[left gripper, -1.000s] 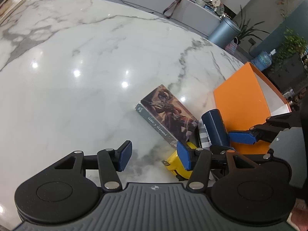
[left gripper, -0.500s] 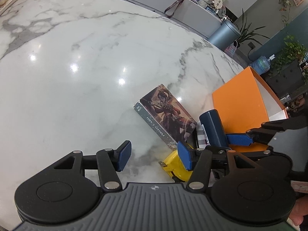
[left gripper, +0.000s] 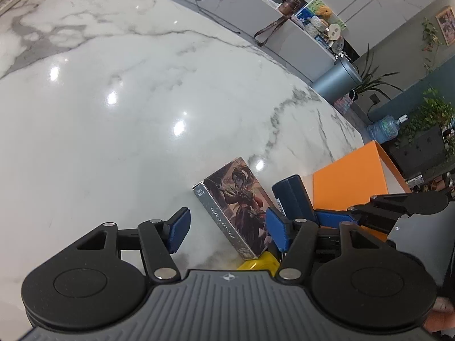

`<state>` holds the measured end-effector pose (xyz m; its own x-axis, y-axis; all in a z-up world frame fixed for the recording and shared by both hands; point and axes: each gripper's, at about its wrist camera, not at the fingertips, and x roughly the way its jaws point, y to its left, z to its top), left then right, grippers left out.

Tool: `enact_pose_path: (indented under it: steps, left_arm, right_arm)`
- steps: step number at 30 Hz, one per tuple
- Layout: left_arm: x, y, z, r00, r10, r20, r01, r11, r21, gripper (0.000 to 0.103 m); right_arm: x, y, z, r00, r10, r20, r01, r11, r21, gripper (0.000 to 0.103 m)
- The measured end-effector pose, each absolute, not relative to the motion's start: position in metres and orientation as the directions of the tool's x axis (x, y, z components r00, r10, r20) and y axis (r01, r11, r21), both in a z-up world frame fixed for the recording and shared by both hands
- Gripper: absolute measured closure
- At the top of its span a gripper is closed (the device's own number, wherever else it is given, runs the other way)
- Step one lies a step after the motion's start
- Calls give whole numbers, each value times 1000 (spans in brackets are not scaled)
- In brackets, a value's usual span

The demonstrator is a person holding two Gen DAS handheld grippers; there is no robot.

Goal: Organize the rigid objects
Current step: 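Lift the navy bottle with the right tool while the left tool moves over the picture card box, then grasp the picture card box with the left tool while the right tool holds the navy bottle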

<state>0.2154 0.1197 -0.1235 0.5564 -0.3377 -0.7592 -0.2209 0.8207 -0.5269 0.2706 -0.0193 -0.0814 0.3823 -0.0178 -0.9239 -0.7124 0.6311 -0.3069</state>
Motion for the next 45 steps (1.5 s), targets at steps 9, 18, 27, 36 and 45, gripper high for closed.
enact_pose_path:
  steps: [9,18,27,36,45]
  left_arm:
    - [220,121,-126,563,-252,-787,-274,842,-465,30]
    - [238,95,-120,512,-137,-848,-270,912,-310,18]
    - [244,68,-130,518,-58,-853,-187,966,-180,17]
    - [237,75,-126,457,-124,-881,-70,982,-174,28]
    - [237,76,-128,491,-106,-865,-73,984,-162,24]
  right_arm:
    - [275,-13,-83,312,56,-948,-752,624,-211,70]
    - [296,-42,-69,367,46,-929,-639,738,-216,70]
    - [285,-48,-72,363,37,-931,-637,739,-219,70]
    - [283,-51,-75,354,42,-934,-644,736,-211,69]
    - [283,-52,-75,349,29,-937,-645,733,-217,69]
